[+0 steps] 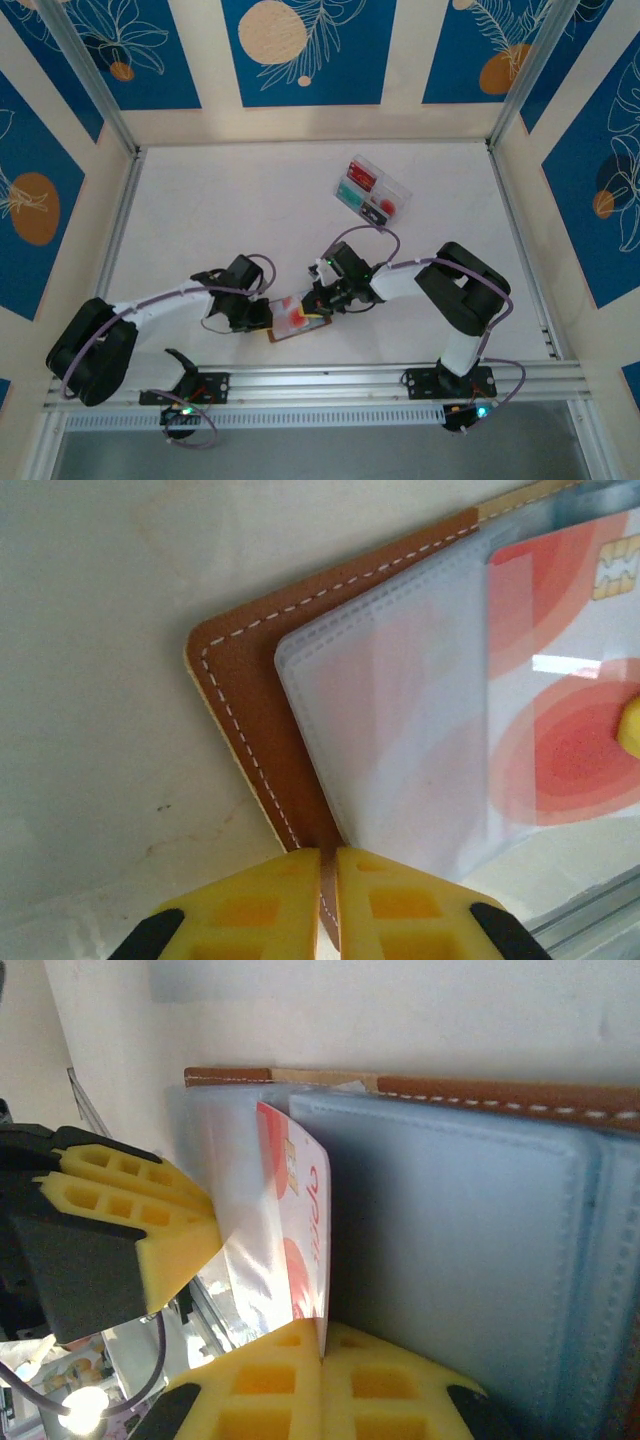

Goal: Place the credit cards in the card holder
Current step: Insert the credit card into the card slot.

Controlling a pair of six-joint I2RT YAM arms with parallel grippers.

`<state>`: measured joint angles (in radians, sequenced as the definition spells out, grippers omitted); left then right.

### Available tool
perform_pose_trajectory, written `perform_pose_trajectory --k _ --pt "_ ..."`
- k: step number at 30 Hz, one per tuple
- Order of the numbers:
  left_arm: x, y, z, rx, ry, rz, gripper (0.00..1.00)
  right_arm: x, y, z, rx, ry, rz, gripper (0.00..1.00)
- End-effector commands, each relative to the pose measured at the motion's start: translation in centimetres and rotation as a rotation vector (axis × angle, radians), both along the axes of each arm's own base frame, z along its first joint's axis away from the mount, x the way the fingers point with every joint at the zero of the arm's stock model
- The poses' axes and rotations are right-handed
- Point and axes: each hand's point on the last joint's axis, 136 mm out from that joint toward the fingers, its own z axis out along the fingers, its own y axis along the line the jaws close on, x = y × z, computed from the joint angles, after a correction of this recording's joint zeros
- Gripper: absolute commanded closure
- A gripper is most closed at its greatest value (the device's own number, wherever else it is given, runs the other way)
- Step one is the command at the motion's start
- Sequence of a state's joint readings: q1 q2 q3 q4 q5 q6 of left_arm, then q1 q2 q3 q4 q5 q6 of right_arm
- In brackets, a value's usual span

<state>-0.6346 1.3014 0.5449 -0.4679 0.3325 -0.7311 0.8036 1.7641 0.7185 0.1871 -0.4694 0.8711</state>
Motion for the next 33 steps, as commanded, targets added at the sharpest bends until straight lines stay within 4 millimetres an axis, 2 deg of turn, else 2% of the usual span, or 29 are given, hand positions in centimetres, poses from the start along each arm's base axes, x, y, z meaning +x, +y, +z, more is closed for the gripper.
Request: perform_pose_trajectory --k 1,7,17,24,27,33 --pt "0.0 0.4 -1.3 0.021 0.019 0.021 0.88 -1.8 -1.7 -2.1 -0.094 0.080 0.025 1.00" --pt "-0.1 0.5 -1.9 0.020 0.023 0.031 0.88 -2.5 -1.0 -1.9 -0.078 0.086 0.071 1.00" --pt "-0.1 0.3 -2.0 0.005 0.020 0.038 0.88 -2.1 0.7 -1.5 -0.069 0.072 0.065 1.00" --pt "0.1 0.1 -2.0 -0.006 0.013 0.047 0.89 -2.5 1.6 -1.4 -0.083 0.059 0.075 0.99" --pt "0.0 0.1 -2.1 -0.004 0.015 0.047 0.89 -2.6 1.1 -1.5 -0.117 0.057 0.073 0.95" --pt "-0.2 0.4 -2.4 0.009 0.018 0.053 0.89 -2.6 -0.1 -0.8 -0.151 0.041 0.068 0.67"
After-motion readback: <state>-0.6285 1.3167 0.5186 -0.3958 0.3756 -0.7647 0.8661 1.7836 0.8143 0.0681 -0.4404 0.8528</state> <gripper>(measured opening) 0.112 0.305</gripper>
